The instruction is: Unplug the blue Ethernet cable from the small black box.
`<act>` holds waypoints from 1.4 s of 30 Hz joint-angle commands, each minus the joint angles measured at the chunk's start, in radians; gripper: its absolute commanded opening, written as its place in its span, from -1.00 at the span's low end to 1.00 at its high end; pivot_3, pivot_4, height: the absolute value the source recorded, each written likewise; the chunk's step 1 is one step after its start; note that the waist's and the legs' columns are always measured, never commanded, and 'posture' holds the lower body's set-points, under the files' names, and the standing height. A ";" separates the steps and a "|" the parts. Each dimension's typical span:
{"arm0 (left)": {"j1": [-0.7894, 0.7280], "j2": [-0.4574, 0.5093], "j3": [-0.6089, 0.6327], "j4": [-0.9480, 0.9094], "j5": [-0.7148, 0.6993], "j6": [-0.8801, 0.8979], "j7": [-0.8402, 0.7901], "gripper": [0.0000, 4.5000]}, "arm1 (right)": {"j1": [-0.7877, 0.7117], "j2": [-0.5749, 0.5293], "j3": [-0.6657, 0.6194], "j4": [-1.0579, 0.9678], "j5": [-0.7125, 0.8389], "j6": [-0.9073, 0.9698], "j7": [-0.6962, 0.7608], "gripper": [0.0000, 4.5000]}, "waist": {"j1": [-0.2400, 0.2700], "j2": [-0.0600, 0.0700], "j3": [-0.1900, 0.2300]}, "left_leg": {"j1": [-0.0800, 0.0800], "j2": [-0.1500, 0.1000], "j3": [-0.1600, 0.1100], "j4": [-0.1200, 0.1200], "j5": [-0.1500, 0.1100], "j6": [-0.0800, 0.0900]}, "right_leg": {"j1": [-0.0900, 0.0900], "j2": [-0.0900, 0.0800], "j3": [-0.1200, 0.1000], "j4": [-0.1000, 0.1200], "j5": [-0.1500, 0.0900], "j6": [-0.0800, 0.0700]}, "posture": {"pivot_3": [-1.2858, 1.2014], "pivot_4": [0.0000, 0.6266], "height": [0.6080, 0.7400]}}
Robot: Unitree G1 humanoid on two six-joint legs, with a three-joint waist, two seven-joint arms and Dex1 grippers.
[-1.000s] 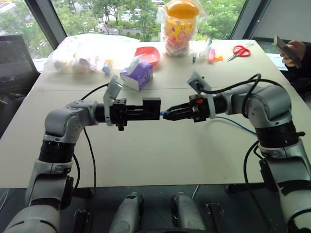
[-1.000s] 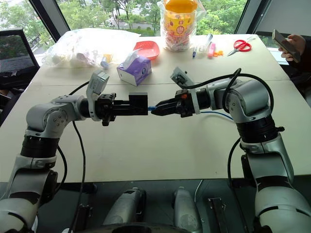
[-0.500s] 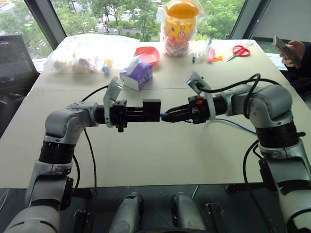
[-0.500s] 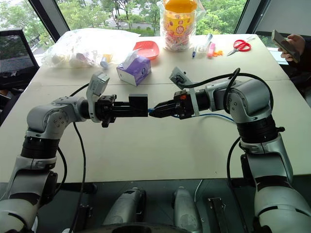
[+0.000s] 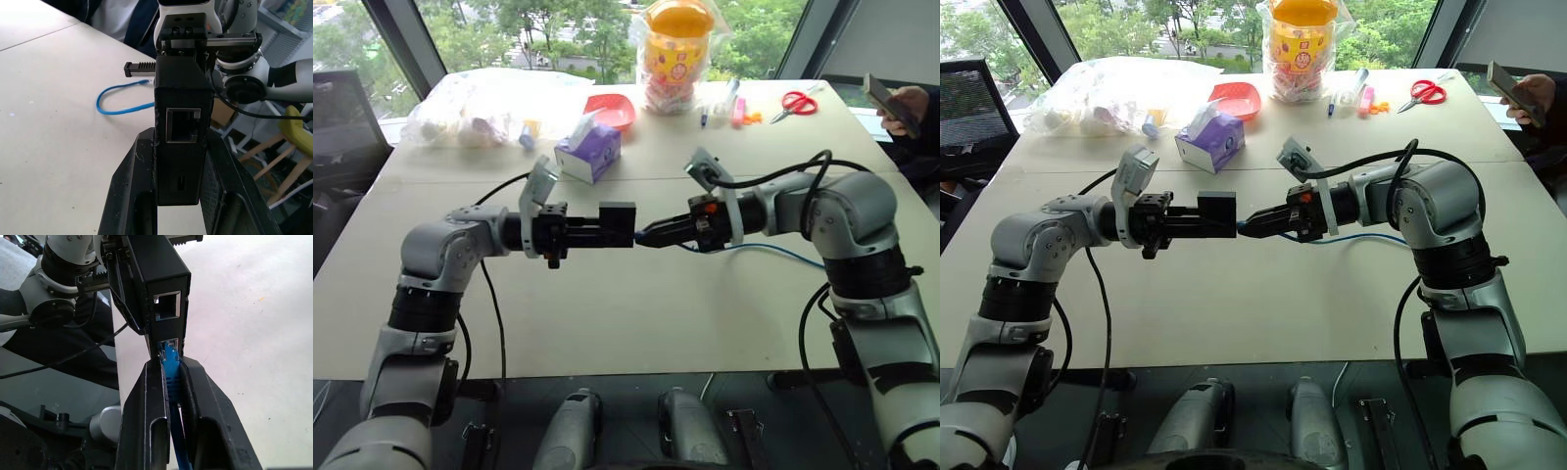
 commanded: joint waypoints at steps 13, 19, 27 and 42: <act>0.012 0.048 -0.014 -0.026 0.005 -0.032 -0.048 -0.78 | -0.024 -0.011 -0.008 -0.016 0.017 -0.006 -0.002 -0.99 | 0.000 0.000 0.000 | 0.000 0.000 0.000 0.000 0.000 0.000 | 0.000 0.000 0.000 0.000 0.000 0.000 | 0.03 -0.52 1.00; 0.017 0.096 -0.007 -0.004 0.010 -0.046 -0.076 -0.78 | 0.010 -0.075 0.030 0.036 -0.027 -0.062 0.037 -0.99 | 0.000 0.000 0.000 | 0.000 0.000 0.000 0.000 0.000 0.000 | 0.000 0.000 0.000 0.000 0.000 0.000 | 0.03 -0.52 1.00; 0.058 0.091 -0.016 0.007 0.102 -0.189 -0.022 -0.78 | 0.051 -0.043 0.021 0.256 -0.271 -0.370 -0.168 -0.99 | -0.003 -0.001 0.000 | 0.000 0.000 0.001 0.000 0.000 0.000 | 0.000 0.000 0.000 -0.001 0.000 0.000 | 0.03 -0.52 1.00; 0.040 -0.266 -0.134 0.366 0.514 -0.842 0.328 -0.78 | -0.015 0.188 -0.267 0.509 -0.431 -0.487 -0.786 0.89 | 0.005 0.000 0.000 | -0.002 -0.001 0.002 -0.001 0.000 0.000 | -0.002 -0.002 0.001 -0.001 0.001 0.001 | 0.03 -0.52 1.00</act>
